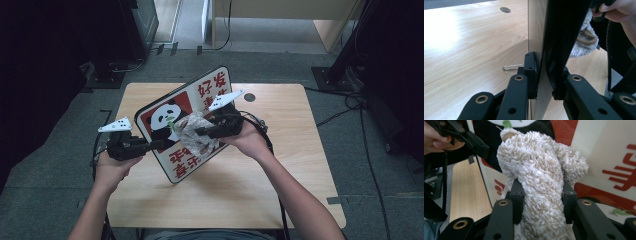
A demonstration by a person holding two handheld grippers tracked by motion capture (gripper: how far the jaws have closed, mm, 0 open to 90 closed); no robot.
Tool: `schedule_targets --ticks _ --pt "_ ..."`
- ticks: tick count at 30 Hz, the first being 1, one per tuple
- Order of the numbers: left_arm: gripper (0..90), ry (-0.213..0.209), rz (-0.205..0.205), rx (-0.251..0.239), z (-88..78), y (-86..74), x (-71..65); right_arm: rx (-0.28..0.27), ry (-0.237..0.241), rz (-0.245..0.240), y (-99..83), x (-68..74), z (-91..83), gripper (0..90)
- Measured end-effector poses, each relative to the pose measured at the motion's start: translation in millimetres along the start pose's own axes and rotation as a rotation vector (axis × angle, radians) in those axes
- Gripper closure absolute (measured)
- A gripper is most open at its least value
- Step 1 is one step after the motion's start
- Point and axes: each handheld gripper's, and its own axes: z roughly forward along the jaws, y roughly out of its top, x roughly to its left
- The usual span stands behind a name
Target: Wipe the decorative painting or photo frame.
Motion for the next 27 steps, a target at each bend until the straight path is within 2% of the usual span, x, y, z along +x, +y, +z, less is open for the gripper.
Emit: schedule_targets --ticks 12,18,27 --pt "79.1 0.004 -0.001 0.004 0.0 0.8 -0.4 0.033 -0.006 0.003 -19.3 0.7 9.2 64.6" --pt "79.1 0.01 0.007 0.009 -0.2 0.9 -1.2 0.05 -0.008 0.02 -27.3 1.5 12.4 64.6" --pt "79.1 0.008 0.008 0.016 -0.3 1.4 -0.4 0.052 -0.01 0.013 -39.7 1.9 17.9 64.5"
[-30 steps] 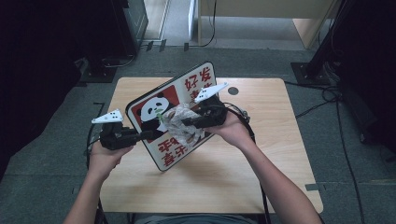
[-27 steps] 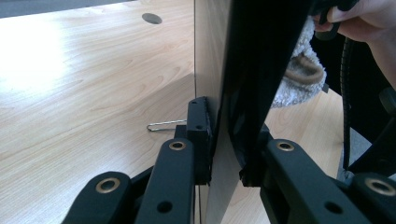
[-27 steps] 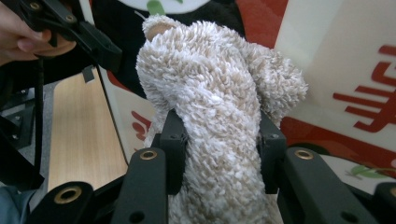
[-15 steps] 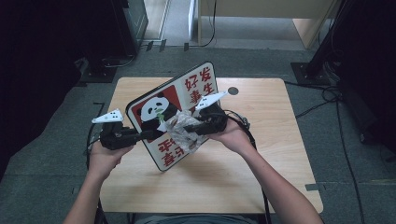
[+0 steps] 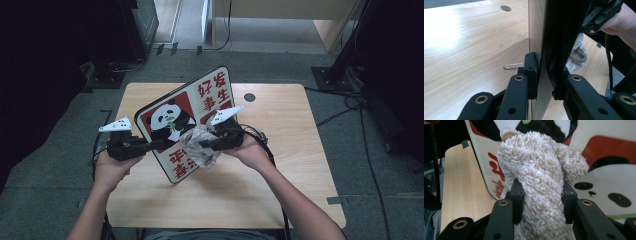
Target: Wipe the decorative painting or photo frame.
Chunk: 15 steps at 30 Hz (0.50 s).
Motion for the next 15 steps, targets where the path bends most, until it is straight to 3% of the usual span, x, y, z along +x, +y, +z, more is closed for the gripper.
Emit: schedule_targets --ticks 15 --pt "78.1 -0.009 0.006 -0.014 0.3 -0.7 0.7 0.008 -0.004 0.0 -23.6 -1.5 11.9 64.4"
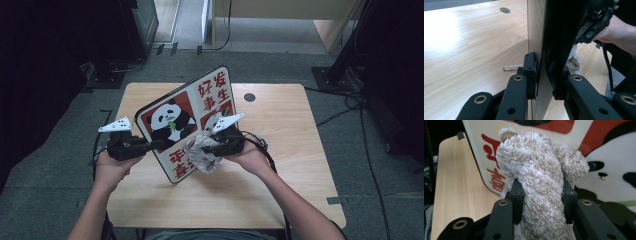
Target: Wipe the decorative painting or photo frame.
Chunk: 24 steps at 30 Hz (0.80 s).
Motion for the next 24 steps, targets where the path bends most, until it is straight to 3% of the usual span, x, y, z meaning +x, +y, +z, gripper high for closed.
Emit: schedule_targets --ticks 13,24 --pt "77.2 -0.012 -0.002 0.002 -0.1 -0.5 -0.6 0.017 -0.009 -0.01 -20.7 1.5 12.3 64.3" --pt "77.7 -0.013 -0.006 -0.002 0.5 0.0 1.1 0.074 0.011 -0.001 -35.1 1.3 23.0 64.4"
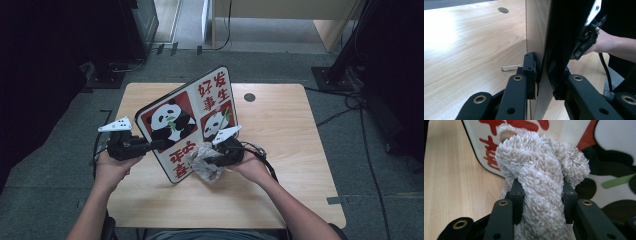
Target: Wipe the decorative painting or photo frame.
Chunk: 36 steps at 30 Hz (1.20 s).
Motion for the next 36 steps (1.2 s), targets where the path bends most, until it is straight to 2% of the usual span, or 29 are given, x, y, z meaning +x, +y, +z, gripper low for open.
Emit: schedule_targets --ticks 5,10,13,16,22,24,31,36 --pt "77.8 0.004 -0.003 0.005 -0.3 0.6 -0.6 0.021 0.011 0.012 2.0 0.2 -1.4 64.5" --pt "77.8 0.003 -0.006 0.005 -0.3 0.8 -0.5 0.018 0.016 0.011 7.1 1.0 -7.8 64.7" --pt "77.8 0.002 -0.006 0.006 -0.4 0.8 -0.4 0.008 0.036 0.001 11.4 3.1 -12.9 65.0" --pt "77.8 0.001 -0.006 0.005 -0.4 0.8 -0.1 -0.021 0.045 -0.02 21.3 9.2 -22.1 65.0" --pt "77.4 0.0 -0.005 0.005 -0.7 0.8 -0.2 -0.051 0.043 -0.005 39.0 14.6 -36.7 65.1" --pt "77.2 -0.003 -0.005 0.002 -1.0 0.8 0.3 -0.07 0.041 0.001 51.7 18.0 -46.4 65.1" --pt "76.1 -0.003 -0.006 -0.007 -5.0 0.0 0.4 -0.112 0.031 -0.018 81.1 26.3 -67.8 65.1" --pt "76.3 0.005 -0.008 -0.012 -9.0 -2.3 -0.3 -0.136 0.034 -0.03 97.6 29.2 -76.9 65.1"
